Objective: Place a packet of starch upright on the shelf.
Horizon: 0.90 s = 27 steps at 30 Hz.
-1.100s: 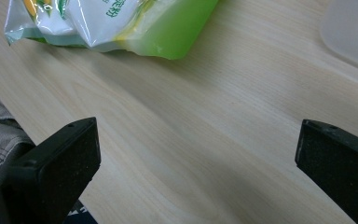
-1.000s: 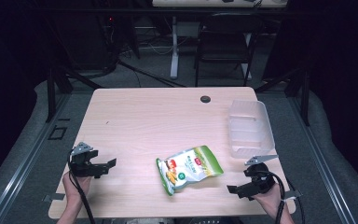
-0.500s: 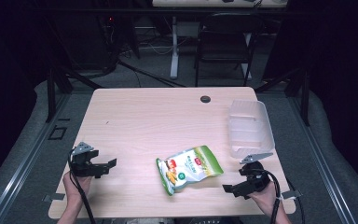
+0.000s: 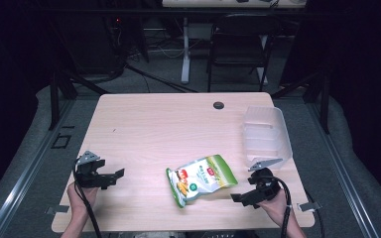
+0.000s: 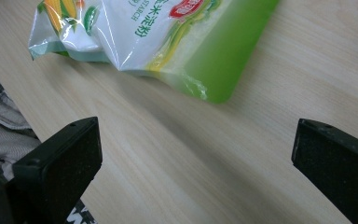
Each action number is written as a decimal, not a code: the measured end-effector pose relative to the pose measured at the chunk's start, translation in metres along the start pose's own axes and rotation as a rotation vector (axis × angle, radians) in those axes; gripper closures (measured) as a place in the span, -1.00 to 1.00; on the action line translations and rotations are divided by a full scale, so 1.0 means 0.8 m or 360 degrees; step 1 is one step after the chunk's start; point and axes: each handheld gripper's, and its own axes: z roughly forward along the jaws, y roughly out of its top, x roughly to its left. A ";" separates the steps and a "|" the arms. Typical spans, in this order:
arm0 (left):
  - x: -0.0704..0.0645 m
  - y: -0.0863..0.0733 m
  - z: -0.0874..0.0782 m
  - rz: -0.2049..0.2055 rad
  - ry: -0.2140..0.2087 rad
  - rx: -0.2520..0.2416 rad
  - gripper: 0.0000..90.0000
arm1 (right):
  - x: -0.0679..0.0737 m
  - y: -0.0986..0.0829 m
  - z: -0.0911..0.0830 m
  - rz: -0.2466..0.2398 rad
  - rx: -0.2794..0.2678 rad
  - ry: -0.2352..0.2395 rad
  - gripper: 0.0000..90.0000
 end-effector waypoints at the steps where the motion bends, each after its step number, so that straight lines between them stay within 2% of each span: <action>1: 0.000 0.000 0.000 0.0000 0.0001 0.0001 -0.83 | 0.000 0.001 0.001 -0.0002 0.0008 0.0017 -0.98; 6: 0.000 0.000 -0.001 0.0000 0.0004 -0.0006 -0.83 | 0.000 0.008 0.006 -0.0005 0.0000 0.0019 -0.97; 27: -0.001 0.000 -0.001 0.0000 0.0006 -0.0007 -0.83 | 0.001 0.035 0.030 -0.0010 0.0071 0.0056 -0.98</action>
